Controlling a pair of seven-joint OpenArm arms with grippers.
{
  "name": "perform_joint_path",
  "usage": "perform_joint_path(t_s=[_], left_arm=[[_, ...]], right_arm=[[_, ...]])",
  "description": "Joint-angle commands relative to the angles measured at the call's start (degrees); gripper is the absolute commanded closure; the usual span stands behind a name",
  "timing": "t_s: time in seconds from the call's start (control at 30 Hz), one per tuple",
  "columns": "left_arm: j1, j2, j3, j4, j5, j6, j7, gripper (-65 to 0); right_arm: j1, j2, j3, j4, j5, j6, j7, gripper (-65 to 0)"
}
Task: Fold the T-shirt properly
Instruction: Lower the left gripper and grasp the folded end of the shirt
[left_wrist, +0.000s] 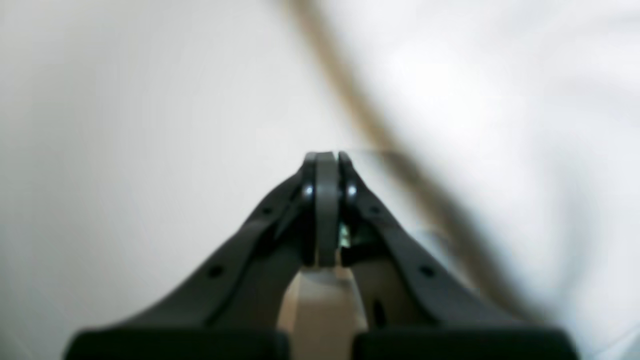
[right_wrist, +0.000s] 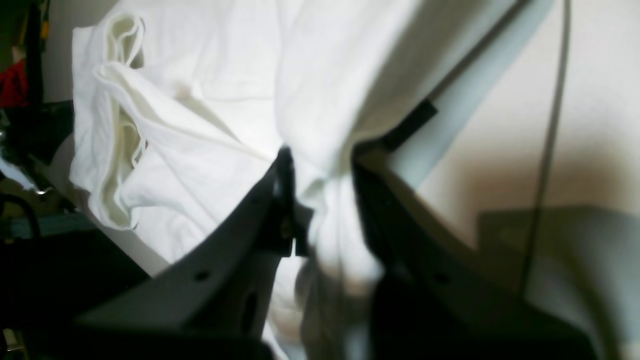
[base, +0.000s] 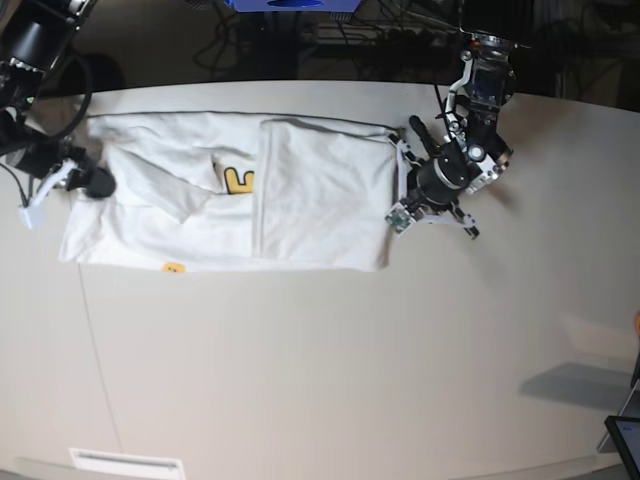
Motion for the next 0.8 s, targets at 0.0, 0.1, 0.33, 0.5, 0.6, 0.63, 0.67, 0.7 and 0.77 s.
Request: perform_joint_path(t_s=[0.0, 0.1, 0.33, 0.5, 0.6, 0.63, 0.67, 0.7, 0.77], left_arm=[[1.41, 0.13, 1.56, -1.09, -0.66, -2.50, 4.39, 0.0], [1.33, 0.92, 3.15, -1.18, -0.75, -2.50, 4.39, 0.0], [-0.52, 3.47, 3.41, -3.73, -0.75, -2.50, 4.48, 0.0], [-1.05, 4.53, 3.32, -4.25, -0.22, -2.50, 4.57, 0.0], [-1.57, 4.62, 3.41, -4.43, -0.66, -2.50, 4.57, 0.0], [-1.66, 4.70, 3.41, -4.43, -0.75, -2.50, 4.57, 0.0], [-1.66, 5.05, 3.41, -4.43, -0.75, -2.50, 4.57, 0.0], [-1.66, 5.58, 3.41, -4.43, -0.31, -2.50, 4.57, 0.0], [-1.66, 5.85, 3.41, -4.43, -0.22, -2.50, 4.65, 0.0]], right_arm=[[0.35, 1.12, 0.08, 2.60, 0.04, -0.03, -0.27, -0.9], [-0.36, 1.12, 0.08, 8.05, -0.05, -0.03, 0.96, -0.9], [-0.53, 1.20, 0.08, 13.94, -0.05, -5.70, 1.14, -0.9], [-0.45, 1.20, -0.01, 14.03, -0.32, -5.79, 0.79, -0.9], [-0.36, 1.20, -0.01, 16.31, -3.22, -5.79, 0.79, -0.9], [-0.36, 1.20, -0.01, 17.54, -4.18, -5.79, 0.79, -0.9], [-0.36, 1.20, -0.01, 18.51, -4.98, -5.79, 0.79, -0.9], [-0.36, 1.20, -0.01, 19.48, -5.50, -5.79, 0.70, -0.9], [-0.36, 1.20, -0.01, 20.36, -5.68, -5.79, 0.70, -0.9]])
